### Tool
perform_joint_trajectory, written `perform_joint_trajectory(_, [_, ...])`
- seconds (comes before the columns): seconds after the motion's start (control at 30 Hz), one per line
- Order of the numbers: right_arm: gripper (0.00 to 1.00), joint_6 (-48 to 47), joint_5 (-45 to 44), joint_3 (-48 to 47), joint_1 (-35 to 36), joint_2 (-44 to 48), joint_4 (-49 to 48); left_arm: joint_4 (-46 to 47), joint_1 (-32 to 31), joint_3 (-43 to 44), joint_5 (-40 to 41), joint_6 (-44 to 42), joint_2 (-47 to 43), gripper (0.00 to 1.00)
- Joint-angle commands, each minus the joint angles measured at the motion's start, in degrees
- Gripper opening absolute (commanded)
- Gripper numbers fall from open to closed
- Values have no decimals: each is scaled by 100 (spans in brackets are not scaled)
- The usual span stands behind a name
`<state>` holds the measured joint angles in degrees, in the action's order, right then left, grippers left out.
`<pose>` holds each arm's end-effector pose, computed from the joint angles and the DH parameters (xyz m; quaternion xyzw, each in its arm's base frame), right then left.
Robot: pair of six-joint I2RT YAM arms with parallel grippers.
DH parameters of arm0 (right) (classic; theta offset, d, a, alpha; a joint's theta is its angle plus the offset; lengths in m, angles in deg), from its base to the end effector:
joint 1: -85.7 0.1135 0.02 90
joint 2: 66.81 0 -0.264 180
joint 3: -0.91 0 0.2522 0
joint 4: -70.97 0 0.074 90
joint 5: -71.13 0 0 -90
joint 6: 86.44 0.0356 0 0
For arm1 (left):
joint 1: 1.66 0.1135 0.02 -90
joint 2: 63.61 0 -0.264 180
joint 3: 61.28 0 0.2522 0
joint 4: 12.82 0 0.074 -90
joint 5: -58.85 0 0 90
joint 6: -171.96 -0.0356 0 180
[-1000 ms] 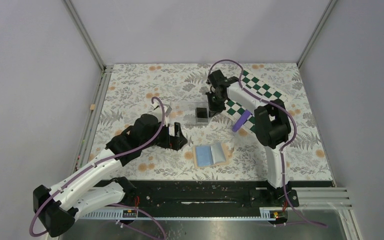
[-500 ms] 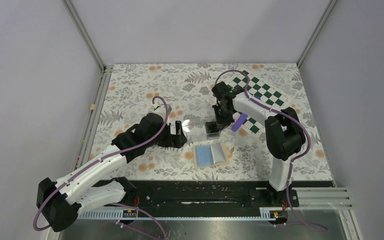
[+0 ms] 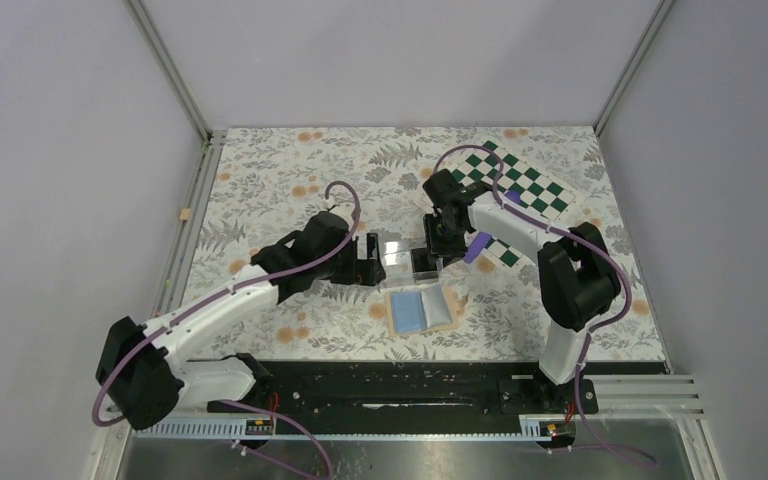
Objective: Put the credit cards into the card holder
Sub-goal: Move the storage box to the center of the board, then pick up the credit card from the storage box.
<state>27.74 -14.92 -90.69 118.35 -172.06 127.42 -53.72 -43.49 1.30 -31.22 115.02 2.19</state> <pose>0.3117 0.2026 0.2057 -0.0786 0.9812 0.1120 0.1357 0.1805 -0.1616 0.2638 0.0706 0.9182 -0.2374 0.3091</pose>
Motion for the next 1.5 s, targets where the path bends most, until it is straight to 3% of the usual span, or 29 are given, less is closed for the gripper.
perform_joint_trajectory(0.0, [45, 180, 215, 105, 23, 401, -174, 420, 41, 596, -613, 67, 592, 90])
perform_joint_trajectory(0.1, [45, 234, 342, 246, -10, 511, -355, 551, 129, 875, -973, 219, 1161, 82])
perform_joint_trajectory(0.33, [33, 463, 941, 428, -22, 451, -759, 634, 280, 1616, -1285, 282, 2509, 68])
perform_joint_trajectory(0.53, [32, 544, 1113, 543, -23, 563, -882, 471, 358, 2043, -1251, 293, 3129, 61])
perform_joint_trajectory(0.67, [31, 662, 1307, 743, -30, 683, -1154, 328, 356, 2260, -1229, 272, 3530, 50])
perform_joint_trajectory(1.17, [21, 666, 1525, 863, -26, 586, -1258, 94, 195, 2640, -886, 243, 4224, 38])
perform_joint_trajectory(1.47, [18, 648, 1643, 875, -28, 506, -1306, -73, 135, 2774, -648, 258, 4322, 16])
